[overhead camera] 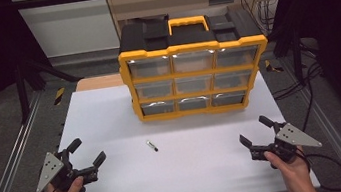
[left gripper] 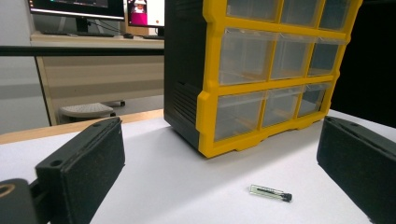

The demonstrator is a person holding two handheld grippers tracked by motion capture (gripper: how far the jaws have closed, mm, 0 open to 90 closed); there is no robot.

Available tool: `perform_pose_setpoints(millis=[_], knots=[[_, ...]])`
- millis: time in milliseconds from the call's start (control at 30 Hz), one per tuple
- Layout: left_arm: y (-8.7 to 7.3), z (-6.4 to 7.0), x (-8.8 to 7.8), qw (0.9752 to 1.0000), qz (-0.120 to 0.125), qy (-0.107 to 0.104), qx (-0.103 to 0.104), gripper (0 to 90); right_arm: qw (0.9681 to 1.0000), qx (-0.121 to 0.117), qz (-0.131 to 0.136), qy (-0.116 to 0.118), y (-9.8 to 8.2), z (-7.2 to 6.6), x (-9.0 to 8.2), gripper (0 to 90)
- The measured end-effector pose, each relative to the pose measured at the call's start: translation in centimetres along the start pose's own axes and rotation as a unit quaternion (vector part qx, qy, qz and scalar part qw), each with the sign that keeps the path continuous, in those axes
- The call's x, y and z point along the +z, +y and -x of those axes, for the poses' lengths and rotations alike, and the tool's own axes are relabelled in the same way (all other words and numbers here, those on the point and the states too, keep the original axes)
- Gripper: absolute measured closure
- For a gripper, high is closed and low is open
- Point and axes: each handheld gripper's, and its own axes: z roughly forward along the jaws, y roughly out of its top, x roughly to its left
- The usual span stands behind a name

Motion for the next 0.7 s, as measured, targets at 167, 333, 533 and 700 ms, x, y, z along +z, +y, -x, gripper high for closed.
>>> perform_pose_setpoints(millis=[167,333,533,700], knots=[[-0.1,0.0,0.2,1.0,-0.002,0.003,0.001,1.1,0.9999,-0.003,-0.012,-0.011,-0.1,-0.1,0.2,4.4],[-0.2,0.0,0.4,0.9999,-0.01,0.005,0.002,1.1,0.9996,0.004,-0.021,-0.016,-0.2,-0.2,0.4,4.8],[-0.3,0.2,0.4,0.9997,-0.022,0.008,0.007,1.1,0.9984,0.026,-0.037,-0.034,-0.2,-0.5,0.7,5.5],[-0.4,0.3,0.5,0.9996,-0.025,0.009,0.006,1.1,0.9968,0.038,-0.059,-0.037,-0.3,-0.3,1.5,5.5]])
